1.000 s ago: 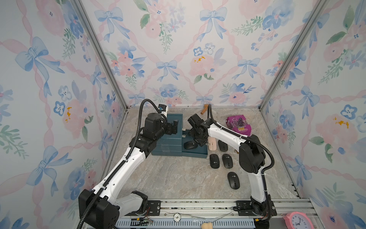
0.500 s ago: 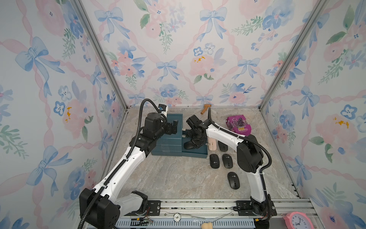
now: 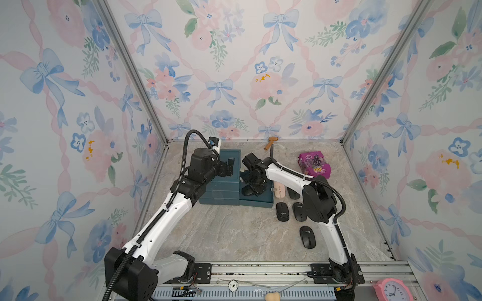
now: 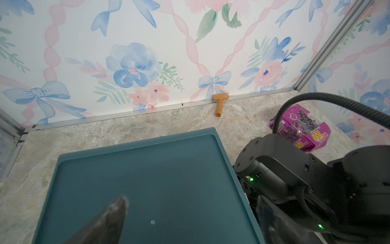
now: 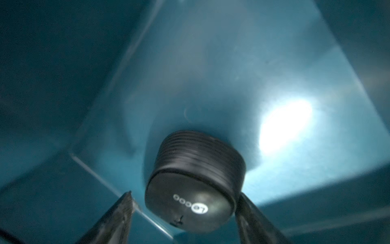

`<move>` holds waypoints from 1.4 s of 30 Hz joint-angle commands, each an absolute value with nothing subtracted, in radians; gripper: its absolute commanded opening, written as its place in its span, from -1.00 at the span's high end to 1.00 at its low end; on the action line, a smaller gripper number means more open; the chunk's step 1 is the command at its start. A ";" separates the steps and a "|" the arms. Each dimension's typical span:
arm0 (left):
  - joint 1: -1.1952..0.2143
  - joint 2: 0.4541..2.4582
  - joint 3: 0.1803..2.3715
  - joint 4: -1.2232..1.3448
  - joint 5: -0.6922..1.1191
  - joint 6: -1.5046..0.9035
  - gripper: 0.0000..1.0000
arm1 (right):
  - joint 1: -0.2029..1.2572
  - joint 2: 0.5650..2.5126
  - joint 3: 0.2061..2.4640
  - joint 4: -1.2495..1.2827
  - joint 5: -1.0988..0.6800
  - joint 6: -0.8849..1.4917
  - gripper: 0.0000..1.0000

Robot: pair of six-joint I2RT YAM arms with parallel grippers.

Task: Take the mice out of the drawer
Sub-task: Pick up the mouse from the drawer.

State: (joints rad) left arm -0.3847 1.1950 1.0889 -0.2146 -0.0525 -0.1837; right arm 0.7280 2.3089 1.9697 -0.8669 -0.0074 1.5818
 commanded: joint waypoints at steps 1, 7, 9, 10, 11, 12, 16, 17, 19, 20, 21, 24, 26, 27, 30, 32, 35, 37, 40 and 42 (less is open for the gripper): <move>-0.376 1.185 1.104 -0.209 -0.061 -0.175 -0.96 | 0.719 2.368 2.074 -0.996 0.079 1.531 -0.50; -0.376 1.180 1.098 -0.208 -0.074 -0.182 -0.96 | 0.721 2.407 2.128 -1.039 0.122 1.444 -0.43; -0.377 1.176 1.097 -0.208 -0.078 -0.183 -0.96 | 0.722 2.407 2.122 -1.015 0.114 1.424 -0.37; -0.376 1.175 1.097 -0.208 -0.080 -0.183 -0.96 | 0.724 2.408 2.121 -1.000 0.104 1.409 -0.36; -0.377 1.177 1.097 -0.208 -0.080 -0.183 -0.96 | 0.723 2.412 2.125 -0.987 0.099 1.393 -0.33; -0.376 1.178 1.099 -0.208 -0.080 -0.183 -0.96 | 0.724 2.417 2.134 -0.986 0.097 1.382 -0.32; -0.376 1.182 1.103 -0.208 -0.080 -0.184 -0.96 | 0.727 2.435 2.171 -1.004 0.100 1.337 -0.29; -0.377 1.183 1.103 -0.208 -0.081 -0.186 -0.96 | 0.728 2.433 2.167 -0.998 0.093 1.332 -0.28; -0.375 1.182 1.102 -0.208 -0.079 -0.187 -0.96 | 0.730 2.426 2.147 -0.981 0.085 1.328 -0.26; -0.375 1.181 1.102 -0.208 -0.080 -0.187 -0.96 | 0.731 2.422 2.133 -0.966 0.080 1.327 -0.23; -0.375 1.180 1.102 -0.208 -0.080 -0.188 -0.96 | 0.732 2.419 2.120 -0.958 0.076 1.328 -0.21; -0.376 1.177 1.101 -0.208 -0.084 -0.186 -0.96 | 0.737 2.413 2.090 -0.928 0.059 1.327 -0.11; -0.374 1.176 1.100 -0.208 -0.084 -0.188 -0.95 | 0.739 2.418 2.086 -0.926 0.057 1.317 -0.07; -0.376 1.175 1.100 -0.207 -0.084 -0.187 -0.96 | 0.738 2.419 2.088 -0.930 0.058 1.307 -0.04; -0.375 1.173 1.098 -0.210 -0.083 -0.189 -0.96 | 0.737 2.418 2.093 -0.963 0.096 1.256 0.00; -0.376 1.170 1.096 -0.210 -0.084 -0.189 -0.96 | 0.732 2.409 2.079 -0.978 0.116 1.217 0.00; -0.375 1.164 1.092 -0.210 -0.088 -0.190 -0.96 | 0.718 2.377 2.009 -0.941 0.129 1.125 0.00; -0.374 1.162 1.092 -0.210 -0.090 -0.190 -0.96 | 0.704 2.347 1.945 -0.886 0.109 1.062 -0.01; -0.375 1.163 1.092 -0.209 -0.090 -0.190 -0.96 | 0.688 2.307 1.866 -0.836 0.100 0.955 -0.02; -0.375 1.165 1.092 -0.209 -0.086 -0.192 -0.96 | 0.680 2.284 1.831 -0.823 0.110 0.886 -0.03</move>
State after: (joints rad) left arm -0.3828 1.1824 1.0889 -0.2150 -0.0750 -0.1848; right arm 0.7048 2.2837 1.8999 -0.8017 0.1009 1.0336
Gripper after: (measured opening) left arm 0.979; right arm 0.558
